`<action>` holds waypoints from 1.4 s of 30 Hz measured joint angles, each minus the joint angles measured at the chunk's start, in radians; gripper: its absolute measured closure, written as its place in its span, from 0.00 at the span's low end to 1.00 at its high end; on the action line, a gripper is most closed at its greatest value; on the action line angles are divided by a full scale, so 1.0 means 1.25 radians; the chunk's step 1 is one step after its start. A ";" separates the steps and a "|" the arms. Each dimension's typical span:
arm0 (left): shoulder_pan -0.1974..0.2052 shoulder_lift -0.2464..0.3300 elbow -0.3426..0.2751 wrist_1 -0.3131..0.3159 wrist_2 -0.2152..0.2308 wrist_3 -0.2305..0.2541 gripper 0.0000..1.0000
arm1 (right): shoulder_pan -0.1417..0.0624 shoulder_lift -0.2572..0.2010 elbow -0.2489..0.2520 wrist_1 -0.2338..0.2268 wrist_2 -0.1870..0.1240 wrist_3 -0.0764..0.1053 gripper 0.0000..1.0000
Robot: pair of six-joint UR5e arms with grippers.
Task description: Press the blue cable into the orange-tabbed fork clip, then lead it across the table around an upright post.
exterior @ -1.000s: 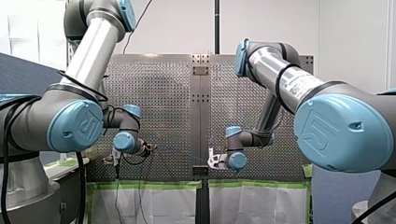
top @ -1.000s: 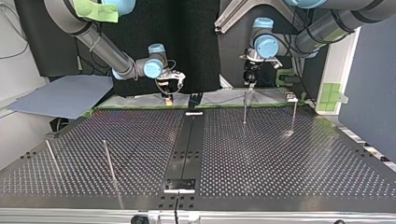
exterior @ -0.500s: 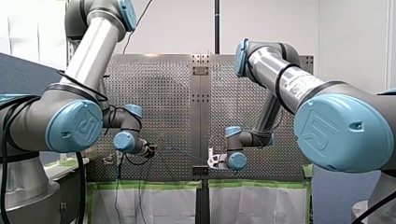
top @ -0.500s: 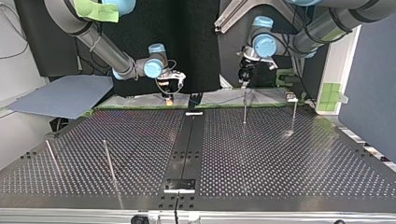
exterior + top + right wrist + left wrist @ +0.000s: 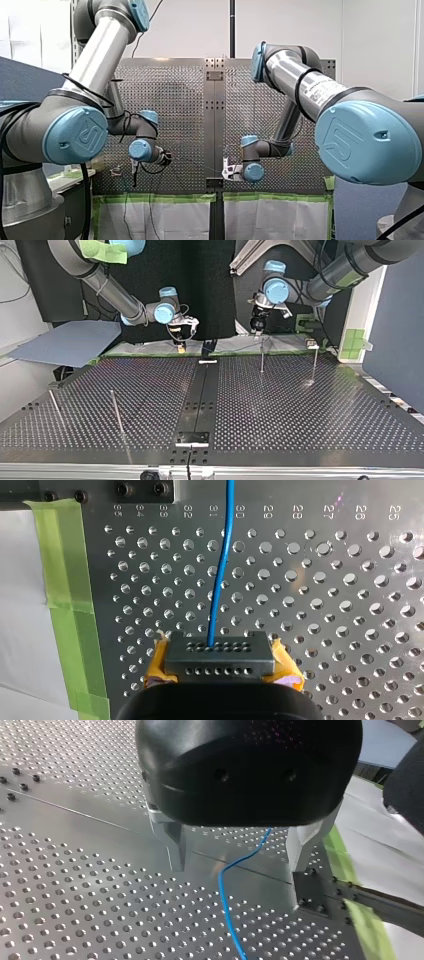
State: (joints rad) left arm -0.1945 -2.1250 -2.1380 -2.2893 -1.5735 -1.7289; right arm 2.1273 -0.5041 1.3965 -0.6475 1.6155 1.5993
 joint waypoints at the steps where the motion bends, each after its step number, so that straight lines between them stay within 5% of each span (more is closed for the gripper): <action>1: -0.004 0.000 0.004 -0.001 -0.005 -0.002 0.00 | 0.000 0.000 0.000 0.000 0.000 0.000 1.00; 12: -0.031 -0.011 0.078 -0.042 -0.066 -0.027 0.00 | 0.000 0.000 0.000 0.001 0.000 0.000 1.00; 23: -0.042 -0.094 0.166 -0.114 -0.108 -0.019 0.00 | 0.000 0.000 -0.001 0.003 0.000 0.000 1.00; 42: -0.042 -0.157 0.268 -0.153 -0.108 -0.065 0.00 | 0.000 0.001 -0.001 0.004 0.000 0.000 1.00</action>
State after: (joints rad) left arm -0.2476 -2.3207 -1.8033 -2.4805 -1.7087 -1.8099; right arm 2.1271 -0.5030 1.3958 -0.6431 1.6152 1.5998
